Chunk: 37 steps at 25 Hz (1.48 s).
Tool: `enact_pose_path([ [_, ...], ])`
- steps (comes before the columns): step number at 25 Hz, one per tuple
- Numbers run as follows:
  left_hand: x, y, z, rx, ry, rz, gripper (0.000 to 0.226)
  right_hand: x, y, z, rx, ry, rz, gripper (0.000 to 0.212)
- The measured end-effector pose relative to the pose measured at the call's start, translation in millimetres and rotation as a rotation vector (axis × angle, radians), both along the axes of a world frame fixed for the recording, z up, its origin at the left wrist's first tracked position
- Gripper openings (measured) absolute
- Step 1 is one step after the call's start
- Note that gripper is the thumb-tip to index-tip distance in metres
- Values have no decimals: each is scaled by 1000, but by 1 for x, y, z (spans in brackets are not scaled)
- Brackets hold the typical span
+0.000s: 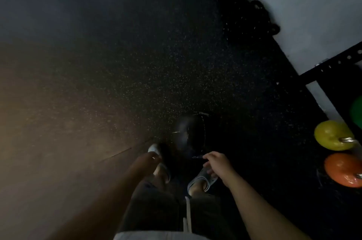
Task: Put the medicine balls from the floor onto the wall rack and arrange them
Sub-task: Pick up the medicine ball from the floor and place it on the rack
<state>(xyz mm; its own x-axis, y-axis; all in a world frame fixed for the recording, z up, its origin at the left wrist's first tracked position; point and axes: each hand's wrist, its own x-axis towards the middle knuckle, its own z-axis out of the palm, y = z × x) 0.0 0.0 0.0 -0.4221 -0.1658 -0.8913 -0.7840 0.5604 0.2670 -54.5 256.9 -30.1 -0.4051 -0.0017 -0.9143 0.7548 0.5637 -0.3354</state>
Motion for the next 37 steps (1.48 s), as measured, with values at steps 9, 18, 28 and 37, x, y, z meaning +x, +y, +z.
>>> enact_pose_path([
  [9,-102,21,-254,-70,-79,268,40,-84,30,-239,262,-21,-173,43],
  [18,-126,46,-439,142,-66,1054,82,-112,45,-411,144,-226,-740,84],
  [28,-170,83,-271,238,30,1001,99,-147,84,-201,89,-32,-871,74],
  [37,-350,195,98,541,516,605,69,-220,173,168,68,693,-1186,70],
])
